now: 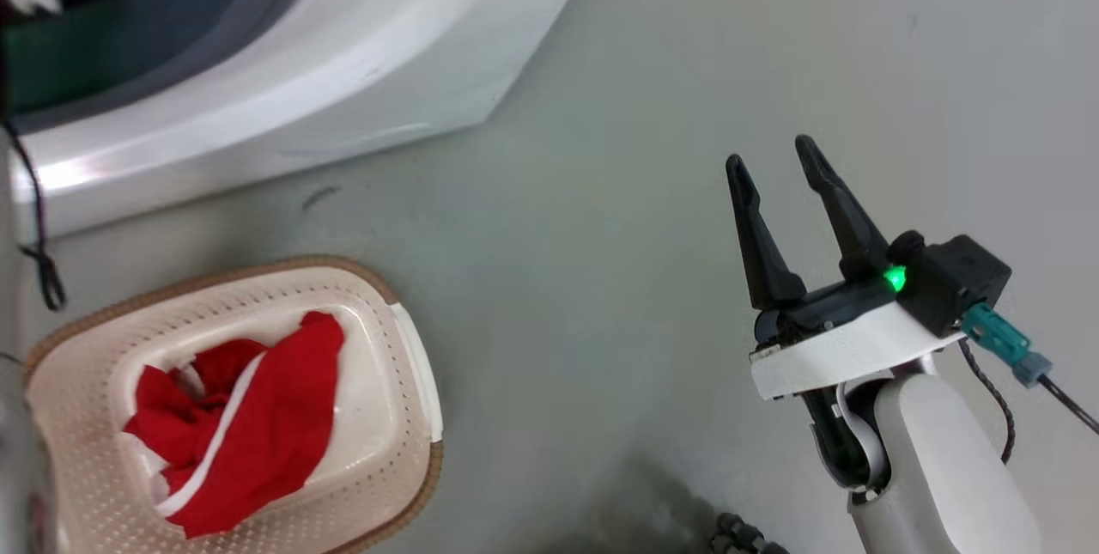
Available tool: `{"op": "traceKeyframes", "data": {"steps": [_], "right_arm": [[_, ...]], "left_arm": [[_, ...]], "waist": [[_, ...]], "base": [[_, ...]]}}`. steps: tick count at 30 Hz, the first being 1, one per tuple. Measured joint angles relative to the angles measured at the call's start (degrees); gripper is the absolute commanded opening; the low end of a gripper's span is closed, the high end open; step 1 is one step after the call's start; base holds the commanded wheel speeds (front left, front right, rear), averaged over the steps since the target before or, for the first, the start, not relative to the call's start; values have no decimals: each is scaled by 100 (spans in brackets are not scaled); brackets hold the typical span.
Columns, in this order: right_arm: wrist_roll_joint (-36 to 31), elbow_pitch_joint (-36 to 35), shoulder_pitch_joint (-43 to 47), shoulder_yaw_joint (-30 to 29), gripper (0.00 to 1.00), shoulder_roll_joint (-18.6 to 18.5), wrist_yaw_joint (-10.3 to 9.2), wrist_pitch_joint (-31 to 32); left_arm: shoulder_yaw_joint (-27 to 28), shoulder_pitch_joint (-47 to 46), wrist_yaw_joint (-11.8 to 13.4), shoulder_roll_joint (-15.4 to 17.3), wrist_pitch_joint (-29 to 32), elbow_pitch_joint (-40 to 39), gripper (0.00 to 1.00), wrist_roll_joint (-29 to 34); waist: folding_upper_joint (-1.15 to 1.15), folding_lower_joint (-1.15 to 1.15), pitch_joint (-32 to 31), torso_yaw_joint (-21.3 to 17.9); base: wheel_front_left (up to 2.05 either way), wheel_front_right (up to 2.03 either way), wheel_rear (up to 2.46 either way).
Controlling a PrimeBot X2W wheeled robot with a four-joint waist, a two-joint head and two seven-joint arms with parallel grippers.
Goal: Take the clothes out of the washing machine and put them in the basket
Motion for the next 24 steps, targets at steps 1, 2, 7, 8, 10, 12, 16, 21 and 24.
{"op": "traceKeyframes", "data": {"steps": [1,2,7,8,10,12,16,21,24], "right_arm": [[-23,33,24,-20,100,1,0,-1],[-55,65,62,-41,100,1,0,0],[-249,230,276,-156,100,2,0,-1],[-277,265,314,-168,100,3,0,0],[-338,341,404,-213,100,5,0,0],[-377,398,488,-275,100,4,0,-1],[-466,481,700,-393,100,4,0,12],[-548,471,926,-502,100,3,0,131],[-613,346,1177,-605,100,3,0,260]], "left_arm": [[18,127,-5,-66,-198,59,0,-34],[32,246,-15,-136,-394,130,0,-109],[36,709,-147,-456,-1170,530,0,-300],[20,790,-181,-503,-1298,617,0,-305],[34,953,-244,-608,-1526,781,0,-388],[80,1109,-261,-705,-1685,903,0,-476],[98,1429,-375,-884,-1823,1011,0,-587],[182,1831,-482,-1016,-1863,740,0,-681],[285,2385,-527,-1160,-1864,101,0,-702]], "waist": [[0,0,-96,32],[0,0,-199,65],[0,-1,-725,249],[0,0,-831,286],[0,0,-1051,360],[0,-1,-1268,432],[0,-1,-1710,572],[0,-1,-2239,719],[0,-2,-2711,836]], "base": [[0,0,0],[0,0,0],[0,0,0],[0,0,0],[0,0,0],[0,0,0],[0,0,0],[0,0,0],[0,0,0]]}}
